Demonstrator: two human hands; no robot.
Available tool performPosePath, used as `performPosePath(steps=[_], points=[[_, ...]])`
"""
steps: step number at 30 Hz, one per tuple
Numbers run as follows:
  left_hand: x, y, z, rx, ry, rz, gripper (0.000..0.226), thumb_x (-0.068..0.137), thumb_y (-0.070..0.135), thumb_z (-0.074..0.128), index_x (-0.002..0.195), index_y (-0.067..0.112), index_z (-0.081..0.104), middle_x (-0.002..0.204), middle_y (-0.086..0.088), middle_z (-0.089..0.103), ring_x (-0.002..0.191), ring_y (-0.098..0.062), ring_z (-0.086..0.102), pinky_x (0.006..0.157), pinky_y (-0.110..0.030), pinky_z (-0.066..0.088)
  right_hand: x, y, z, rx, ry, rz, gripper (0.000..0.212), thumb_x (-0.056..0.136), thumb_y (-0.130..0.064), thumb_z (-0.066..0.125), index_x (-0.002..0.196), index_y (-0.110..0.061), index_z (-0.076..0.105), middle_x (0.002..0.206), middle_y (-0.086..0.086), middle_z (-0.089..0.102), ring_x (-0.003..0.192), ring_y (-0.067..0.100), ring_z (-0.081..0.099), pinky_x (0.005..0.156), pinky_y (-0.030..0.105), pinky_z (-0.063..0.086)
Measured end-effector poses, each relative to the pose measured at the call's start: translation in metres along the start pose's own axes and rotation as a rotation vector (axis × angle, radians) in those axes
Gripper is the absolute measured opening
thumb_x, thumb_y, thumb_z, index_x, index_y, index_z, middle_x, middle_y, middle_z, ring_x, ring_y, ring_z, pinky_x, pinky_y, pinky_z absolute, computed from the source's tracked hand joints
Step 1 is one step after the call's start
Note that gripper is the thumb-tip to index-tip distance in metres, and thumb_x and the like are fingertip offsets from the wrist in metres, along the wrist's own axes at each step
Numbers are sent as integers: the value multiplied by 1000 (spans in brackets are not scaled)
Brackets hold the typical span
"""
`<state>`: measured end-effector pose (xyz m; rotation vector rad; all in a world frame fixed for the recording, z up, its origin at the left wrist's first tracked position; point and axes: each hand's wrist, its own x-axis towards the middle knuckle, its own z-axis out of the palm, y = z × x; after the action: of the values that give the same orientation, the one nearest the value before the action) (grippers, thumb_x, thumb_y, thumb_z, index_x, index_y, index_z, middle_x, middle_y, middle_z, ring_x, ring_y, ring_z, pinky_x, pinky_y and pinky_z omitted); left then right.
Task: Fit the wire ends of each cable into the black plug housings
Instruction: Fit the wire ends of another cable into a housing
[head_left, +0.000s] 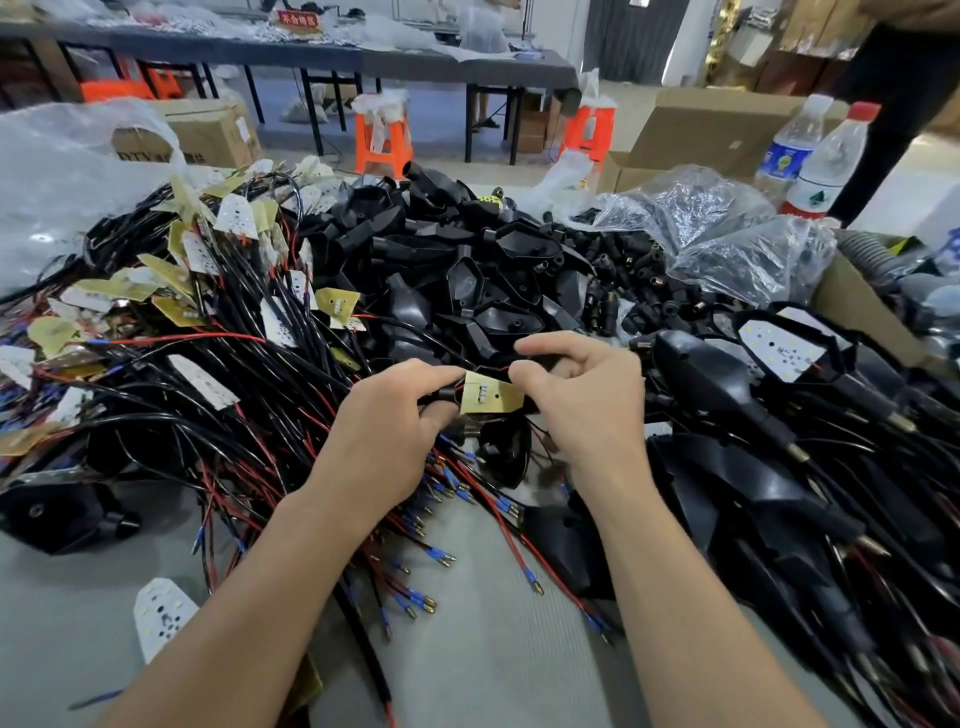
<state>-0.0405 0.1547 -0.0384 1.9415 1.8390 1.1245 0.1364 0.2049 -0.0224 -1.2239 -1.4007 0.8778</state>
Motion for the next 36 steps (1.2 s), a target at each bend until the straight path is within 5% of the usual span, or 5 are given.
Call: performPosePath(steps=[5, 10, 14, 23, 36], points=[[-1, 2, -3, -26, -11, 57, 34, 94, 16, 67, 124, 32, 73, 93, 18, 65, 87, -2, 60, 76, -24, 47, 0, -4, -2, -83, -289, -10, 24, 73, -27, 81, 95, -36, 80, 99, -25, 71, 99, -4, 66, 81, 24, 52], [-4, 8, -6, 32, 66, 136, 35, 92, 23, 68, 123, 39, 71, 107, 28, 67, 100, 8, 58, 93, -19, 44, 0, -11, -11, 83, -376, 134, 20, 85, -4, 79, 94, -22, 81, 86, -5, 80, 66, 0, 69, 58, 13, 50], [-3, 8, -6, 27, 133, 21, 30, 93, 22, 72, 119, 36, 76, 107, 25, 71, 107, -18, 64, 97, -41, 51, 2, -13, -17, 212, -383, 220, 22, 85, 0, 76, 94, -19, 82, 90, 2, 80, 78, 11, 73, 71, 22, 54], [-1, 4, -5, 48, 207, 2, 17, 96, 21, 70, 108, 26, 80, 91, 15, 71, 88, -22, 63, 88, -49, 51, -1, -13, -14, -310, -210, -72, 31, 61, -24, 94, 82, -39, 77, 101, -36, 63, 91, -24, 54, 71, -2, 37], [-4, 9, -10, 56, 129, -54, 29, 84, 42, 78, 113, 40, 77, 100, 18, 73, 106, -22, 63, 96, -45, 49, -10, -9, 4, -250, -277, -71, 14, 73, -20, 86, 77, -24, 74, 72, -6, 72, 68, 10, 66, 72, 36, 58]])
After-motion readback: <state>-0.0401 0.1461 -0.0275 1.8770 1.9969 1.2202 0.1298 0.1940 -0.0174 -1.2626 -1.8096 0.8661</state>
